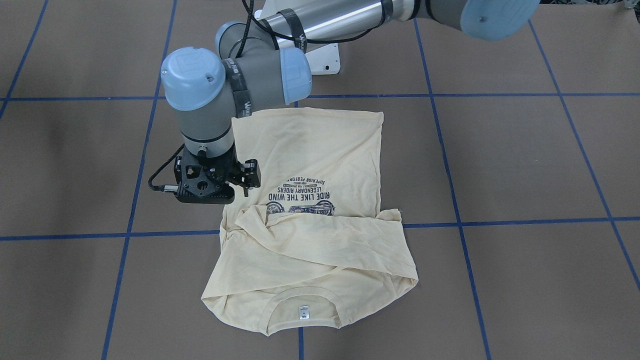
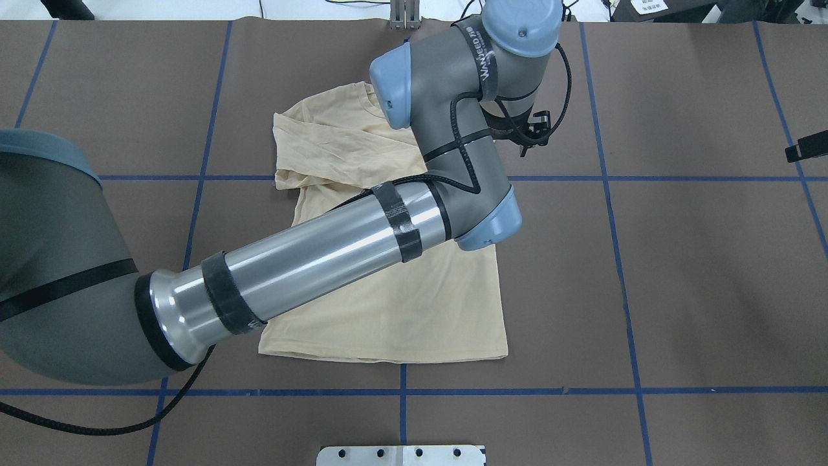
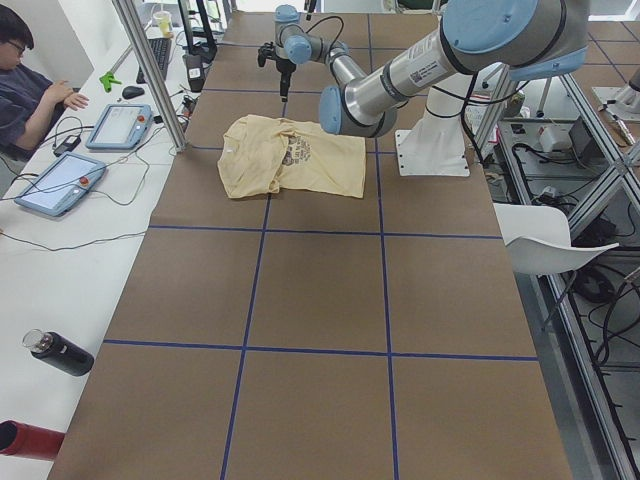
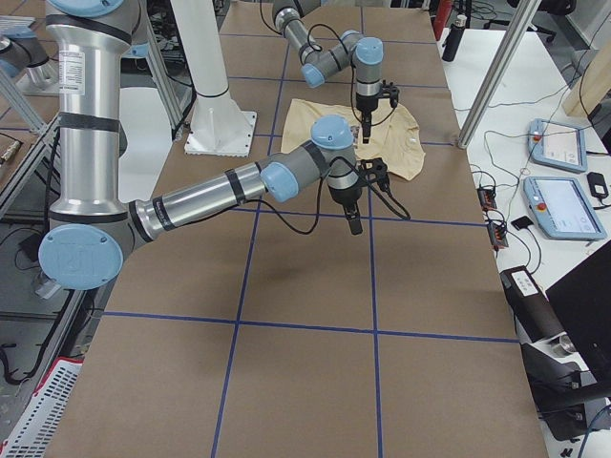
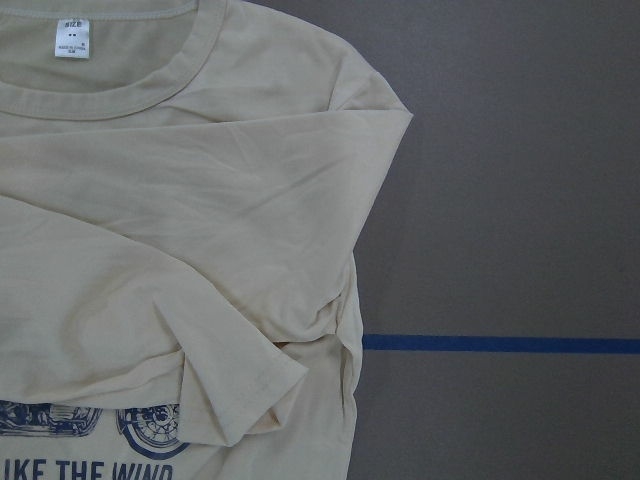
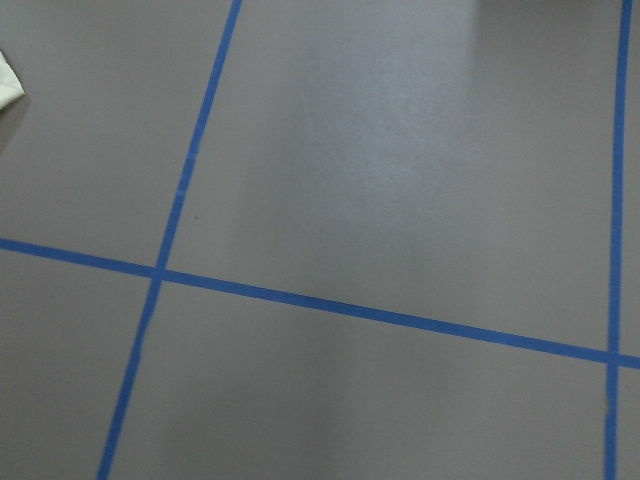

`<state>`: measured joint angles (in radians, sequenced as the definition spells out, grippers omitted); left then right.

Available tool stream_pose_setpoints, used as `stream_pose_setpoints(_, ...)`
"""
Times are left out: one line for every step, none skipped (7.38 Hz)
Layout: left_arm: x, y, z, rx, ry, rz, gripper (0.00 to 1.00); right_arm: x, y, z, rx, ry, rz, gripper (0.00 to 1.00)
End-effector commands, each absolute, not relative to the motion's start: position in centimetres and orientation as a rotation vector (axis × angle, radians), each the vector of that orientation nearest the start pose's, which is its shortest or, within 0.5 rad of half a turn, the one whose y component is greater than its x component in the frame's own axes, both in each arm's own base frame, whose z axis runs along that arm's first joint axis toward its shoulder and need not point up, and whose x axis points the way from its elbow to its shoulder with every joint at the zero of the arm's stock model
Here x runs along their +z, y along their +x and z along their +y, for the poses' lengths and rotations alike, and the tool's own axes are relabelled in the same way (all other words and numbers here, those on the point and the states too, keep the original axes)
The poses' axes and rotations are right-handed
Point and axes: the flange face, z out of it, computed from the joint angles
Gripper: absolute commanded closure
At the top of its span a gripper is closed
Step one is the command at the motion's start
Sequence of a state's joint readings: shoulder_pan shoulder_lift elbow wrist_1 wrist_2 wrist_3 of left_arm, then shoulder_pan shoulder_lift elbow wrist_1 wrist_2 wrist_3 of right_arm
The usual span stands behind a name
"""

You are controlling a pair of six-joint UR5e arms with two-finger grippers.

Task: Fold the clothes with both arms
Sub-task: 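Release the sleeve and move both grippers to the hem nearest the robot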

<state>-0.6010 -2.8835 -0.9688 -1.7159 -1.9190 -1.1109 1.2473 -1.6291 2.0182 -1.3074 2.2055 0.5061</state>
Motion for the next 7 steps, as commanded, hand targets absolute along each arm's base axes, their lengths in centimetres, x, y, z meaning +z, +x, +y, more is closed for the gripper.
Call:
stream_pose_setpoints(7.5,60.2,-53.7,0.077,0.192,0.909,0.0,40.4,-15.3,-45.5,0.072,0.315,-0.933,0.0)
stream_pose_setpoints(11.3,57.4,-51.9,0.103,0.218,0.919,0.0,37.7,-20.4,-43.7,0.116,0.323,-0.935,0.0)
stream_pose_setpoints(15.3,53.7,-49.4,0.132,0.251,0.93,0.0,36.0,-26.1,-42.0,0.17,0.334,-0.927,0.0)
stream_pose_setpoints(19.1,49.0,-46.4,0.174,0.32,0.921,0.0,35.0,-30.8,-39.8,0.202,0.346,-0.923,0.0)
stream_pose_setpoints(22.4,45.2,-43.5,0.204,0.348,0.909,0.0,34.8,-34.0,-37.3,0.223,0.329,-0.928,0.0)
stream_pose_setpoints(24.5,42.9,-41.5,0.209,0.348,0.903,0.0,33.7,-36.3,-34.4,0.236,0.326,-0.93,0.0)
stream_pose_setpoints(26.0,42.3,-39.4,0.228,0.342,0.909,0.0,31.7,-38.2,-30.7,0.251,0.306,-0.888,0.0)
